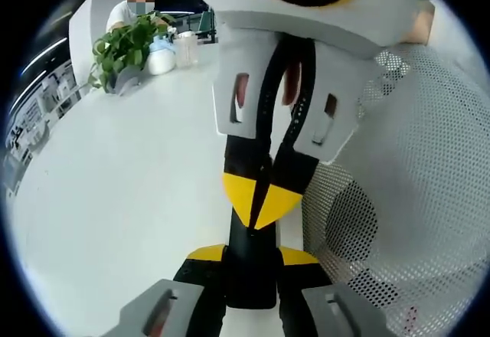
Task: Press the specified remote control buttons in sequence, fully releasing each button before pressing the next.
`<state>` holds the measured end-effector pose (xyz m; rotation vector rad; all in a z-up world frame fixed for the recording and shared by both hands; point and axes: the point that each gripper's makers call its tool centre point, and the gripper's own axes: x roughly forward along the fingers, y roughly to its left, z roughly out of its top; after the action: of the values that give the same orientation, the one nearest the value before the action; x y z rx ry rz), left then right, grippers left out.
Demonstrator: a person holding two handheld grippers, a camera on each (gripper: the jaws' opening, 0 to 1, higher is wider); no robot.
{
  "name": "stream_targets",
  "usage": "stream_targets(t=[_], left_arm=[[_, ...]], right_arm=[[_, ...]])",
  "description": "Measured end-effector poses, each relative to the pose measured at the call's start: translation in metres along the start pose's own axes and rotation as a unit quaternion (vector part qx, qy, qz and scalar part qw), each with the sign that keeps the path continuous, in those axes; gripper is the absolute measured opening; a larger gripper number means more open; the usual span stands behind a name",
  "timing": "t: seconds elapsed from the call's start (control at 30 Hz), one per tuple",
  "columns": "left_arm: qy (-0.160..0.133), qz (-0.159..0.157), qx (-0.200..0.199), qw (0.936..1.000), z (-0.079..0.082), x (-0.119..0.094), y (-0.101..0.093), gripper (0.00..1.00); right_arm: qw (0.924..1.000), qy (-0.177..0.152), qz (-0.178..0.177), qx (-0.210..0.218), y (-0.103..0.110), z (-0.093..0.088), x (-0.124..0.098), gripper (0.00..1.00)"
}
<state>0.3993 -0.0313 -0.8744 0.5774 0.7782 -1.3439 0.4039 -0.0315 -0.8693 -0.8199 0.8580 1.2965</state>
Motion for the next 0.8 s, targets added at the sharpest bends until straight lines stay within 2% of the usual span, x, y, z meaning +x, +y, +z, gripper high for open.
stream_targets(t=[0.4, 0.8], left_arm=[[-0.001, -0.001, -0.001, 1.0, -0.0001, 0.0, -0.0003, 0.24], [-0.001, 0.0, 0.0, 1.0, -0.0005, 0.0007, -0.0002, 0.24]], right_arm=[[0.9997, -0.001, -0.004, -0.024, 0.0016, 0.0041, 0.0031, 0.0], [0.9998, -0.003, -0.006, -0.021, 0.0026, 0.0044, 0.0019, 0.0]])
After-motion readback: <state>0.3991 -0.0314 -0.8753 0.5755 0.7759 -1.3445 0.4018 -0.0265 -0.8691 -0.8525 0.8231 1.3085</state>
